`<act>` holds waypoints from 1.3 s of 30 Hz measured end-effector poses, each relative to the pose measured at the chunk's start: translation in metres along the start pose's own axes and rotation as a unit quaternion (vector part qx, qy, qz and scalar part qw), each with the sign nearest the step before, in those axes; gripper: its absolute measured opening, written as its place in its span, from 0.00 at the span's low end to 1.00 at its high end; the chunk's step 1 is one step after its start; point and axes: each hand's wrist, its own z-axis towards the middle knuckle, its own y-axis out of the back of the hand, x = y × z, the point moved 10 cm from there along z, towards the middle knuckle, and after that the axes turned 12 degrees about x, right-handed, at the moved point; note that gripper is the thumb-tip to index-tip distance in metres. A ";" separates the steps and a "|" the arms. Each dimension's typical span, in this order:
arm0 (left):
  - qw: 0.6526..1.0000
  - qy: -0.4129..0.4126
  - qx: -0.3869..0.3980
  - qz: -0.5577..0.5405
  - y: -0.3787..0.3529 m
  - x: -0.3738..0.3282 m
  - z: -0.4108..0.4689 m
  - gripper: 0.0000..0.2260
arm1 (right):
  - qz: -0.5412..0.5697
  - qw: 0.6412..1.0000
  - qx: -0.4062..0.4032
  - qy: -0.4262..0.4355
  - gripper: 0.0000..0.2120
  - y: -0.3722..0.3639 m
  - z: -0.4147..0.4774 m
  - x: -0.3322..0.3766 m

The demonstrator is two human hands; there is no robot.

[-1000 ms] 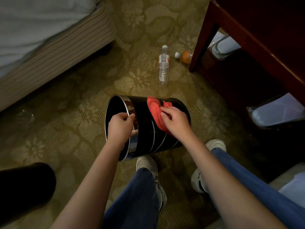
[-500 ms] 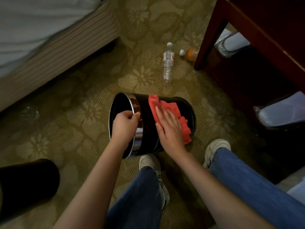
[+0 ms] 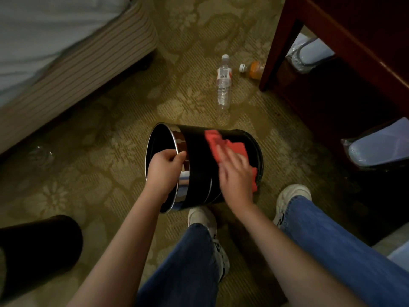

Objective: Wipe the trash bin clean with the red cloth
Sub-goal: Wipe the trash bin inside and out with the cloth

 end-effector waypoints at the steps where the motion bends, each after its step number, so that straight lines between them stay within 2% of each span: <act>1: 1.000 0.002 0.008 -0.005 -0.003 0.000 -0.001 0.15 | 0.009 0.999 0.000 -0.047 0.23 0.002 0.003 -0.023; 3: 1.000 0.000 0.023 -0.010 -0.012 -0.005 -0.004 0.14 | 0.028 0.994 -0.004 -0.105 0.22 0.008 0.005 -0.058; 6: 1.000 -0.009 0.019 -0.006 -0.022 -0.015 -0.005 0.13 | 0.059 0.992 -0.018 -0.107 0.20 0.017 0.004 -0.052; 11: 1.000 0.001 -0.010 -0.014 -0.013 -0.010 -0.002 0.15 | 0.109 0.993 -0.035 0.035 0.19 0.019 -0.002 0.061; 14: 1.000 -0.004 -0.006 -0.024 -0.013 -0.007 -0.003 0.15 | 0.107 0.991 -0.035 0.071 0.19 0.018 0.000 0.071; 16: 1.000 -0.009 0.001 -0.014 -0.013 -0.007 -0.004 0.16 | 0.091 0.995 -0.034 0.035 0.21 0.016 0.001 0.037; 18: 1.000 -0.011 0.006 -0.008 -0.013 -0.005 -0.004 0.16 | 0.091 0.994 -0.026 -0.049 0.25 0.015 0.006 -0.017; 20: 1.000 -0.013 0.014 -0.008 -0.016 -0.006 -0.006 0.16 | 0.101 0.987 -0.001 -0.125 0.22 0.016 0.008 -0.065; 22: 1.000 -0.017 0.016 -0.002 -0.019 -0.010 -0.006 0.15 | 0.096 0.984 0.020 -0.150 0.19 0.018 0.014 -0.082; 24: 1.000 -0.016 0.010 -0.001 -0.021 -0.013 -0.005 0.15 | 0.072 0.989 0.018 -0.125 0.18 0.021 0.021 -0.059; 27: 1.000 -0.002 -0.018 0.010 -0.011 -0.008 -0.003 0.15 | 0.064 0.998 -0.004 0.006 0.19 0.023 0.025 0.032; 29: 1.000 -0.005 -0.027 0.004 -0.005 -0.003 -0.001 0.15 | 0.068 0.996 -0.024 0.055 0.18 0.022 0.020 0.079; 32: 1.000 -0.005 -0.029 -0.002 -0.002 0.001 -0.003 0.16 | 0.065 0.994 -0.025 0.089 0.18 0.019 0.020 0.083; 34: 1.000 0.001 -0.026 0.006 0.000 0.002 -0.004 0.17 | 0.058 0.997 -0.005 0.055 0.19 0.012 0.024 0.047; 36: 1.000 0.003 -0.019 0.002 -0.001 0.004 -0.005 0.16 | 0.053 0.998 0.010 -0.016 0.21 0.011 0.027 -0.001; 39: 1.000 0.005 -0.013 0.002 -0.003 0.004 -0.006 0.15 | 0.056 0.993 0.023 -0.099 0.19 0.017 0.026 -0.049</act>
